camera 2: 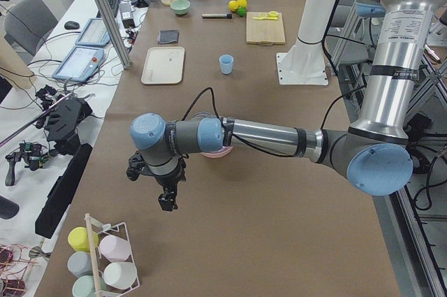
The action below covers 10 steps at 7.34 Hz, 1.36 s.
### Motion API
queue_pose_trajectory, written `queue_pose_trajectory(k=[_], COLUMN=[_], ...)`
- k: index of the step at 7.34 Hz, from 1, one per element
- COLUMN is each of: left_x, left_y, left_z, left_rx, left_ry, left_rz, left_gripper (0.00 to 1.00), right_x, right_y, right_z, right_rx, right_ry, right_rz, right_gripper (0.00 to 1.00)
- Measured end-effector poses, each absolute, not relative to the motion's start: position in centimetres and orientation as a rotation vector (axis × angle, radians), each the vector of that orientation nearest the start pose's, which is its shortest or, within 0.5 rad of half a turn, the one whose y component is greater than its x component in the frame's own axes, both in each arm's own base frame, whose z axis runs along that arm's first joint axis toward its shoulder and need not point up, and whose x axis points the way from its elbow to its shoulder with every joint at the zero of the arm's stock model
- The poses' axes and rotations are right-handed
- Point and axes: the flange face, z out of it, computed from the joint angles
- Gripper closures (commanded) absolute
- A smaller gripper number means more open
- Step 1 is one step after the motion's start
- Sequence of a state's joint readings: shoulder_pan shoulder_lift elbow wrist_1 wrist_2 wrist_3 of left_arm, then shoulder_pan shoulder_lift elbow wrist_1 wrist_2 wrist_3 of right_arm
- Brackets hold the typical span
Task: Mash ice and strawberries in cup
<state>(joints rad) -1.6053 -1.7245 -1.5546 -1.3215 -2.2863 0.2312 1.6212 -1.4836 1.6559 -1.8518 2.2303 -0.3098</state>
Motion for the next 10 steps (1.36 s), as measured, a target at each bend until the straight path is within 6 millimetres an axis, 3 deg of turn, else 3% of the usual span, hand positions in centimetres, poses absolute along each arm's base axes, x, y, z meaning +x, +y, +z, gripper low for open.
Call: queue_pose_trajectory(k=[3, 5, 7, 10], left_x=[-8.7, -8.8, -8.8, -8.9], left_y=[-53.8, -52.6, -49.8, -49.1], left_z=[61.7, 63.3, 66.2, 66.9], left_rx=[0.002, 0.000, 0.040, 0.058], left_ry=[0.727, 0.727, 0.718, 0.709], left_rz=[0.150, 0.150, 0.152, 0.122], left_gripper=[0.03, 0.03, 0.03, 0.03], right_x=[9.8, 9.5, 8.4, 6.7], right_y=[-50.5, -50.4, -50.5, -50.7], right_z=[60.5, 60.6, 61.0, 61.8], right_rx=[0.014, 0.012, 0.000, -0.024], right_ry=[-0.676, -0.693, -0.703, -0.707], right_rz=[-0.218, -0.218, -0.234, -0.260], right_gripper=[0.00, 0.00, 0.00, 0.00])
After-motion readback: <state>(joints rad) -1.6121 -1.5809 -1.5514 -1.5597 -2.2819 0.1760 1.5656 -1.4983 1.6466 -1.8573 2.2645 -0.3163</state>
